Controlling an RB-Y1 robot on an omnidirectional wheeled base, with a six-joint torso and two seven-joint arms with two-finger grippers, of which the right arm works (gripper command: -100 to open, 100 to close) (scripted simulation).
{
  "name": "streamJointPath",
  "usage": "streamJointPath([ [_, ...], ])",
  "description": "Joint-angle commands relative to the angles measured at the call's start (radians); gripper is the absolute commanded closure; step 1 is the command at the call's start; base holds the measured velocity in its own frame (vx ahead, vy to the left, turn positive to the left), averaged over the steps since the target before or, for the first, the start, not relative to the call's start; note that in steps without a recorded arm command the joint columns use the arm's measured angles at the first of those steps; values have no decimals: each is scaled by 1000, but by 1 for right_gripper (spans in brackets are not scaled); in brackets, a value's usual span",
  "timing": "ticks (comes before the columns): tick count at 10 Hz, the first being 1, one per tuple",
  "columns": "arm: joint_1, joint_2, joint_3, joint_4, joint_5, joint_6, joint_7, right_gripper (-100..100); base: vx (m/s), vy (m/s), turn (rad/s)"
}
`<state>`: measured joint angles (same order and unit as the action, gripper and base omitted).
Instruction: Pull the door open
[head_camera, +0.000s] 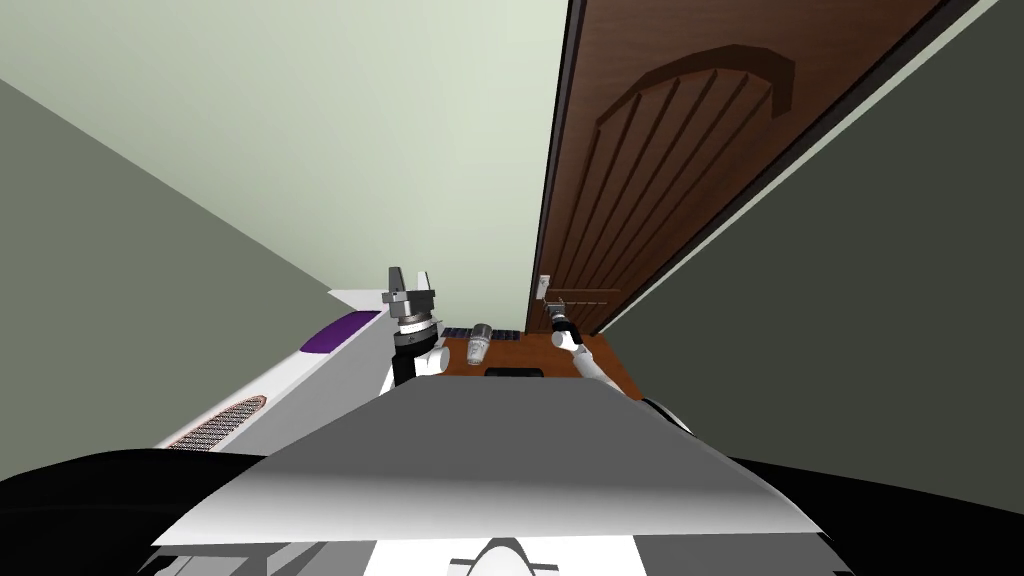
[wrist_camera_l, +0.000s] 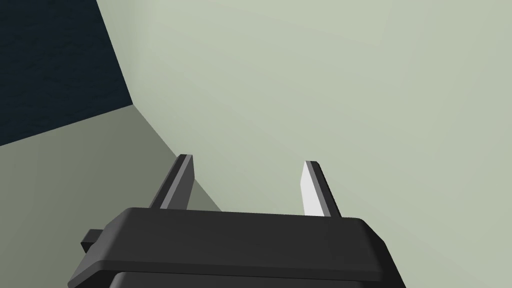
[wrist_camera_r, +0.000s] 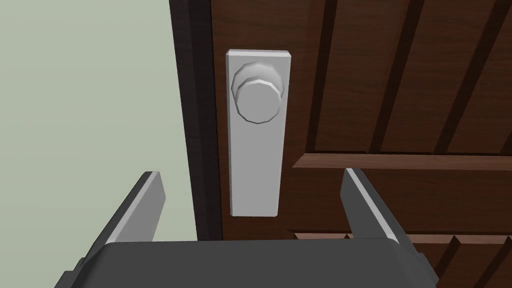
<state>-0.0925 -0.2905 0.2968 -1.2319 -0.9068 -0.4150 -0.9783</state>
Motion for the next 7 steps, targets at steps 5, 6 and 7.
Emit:
streamJointPath([
  [5,-21,-38,-24,64,-29,-13,-56,-100,138,-53,127],
  [6,-23,-44,-29,72,-30,-15,-62,-100,177,-27,71],
  [7,-25,-49,-34,79,-32,-18,-67,-100,178,13,54],
])
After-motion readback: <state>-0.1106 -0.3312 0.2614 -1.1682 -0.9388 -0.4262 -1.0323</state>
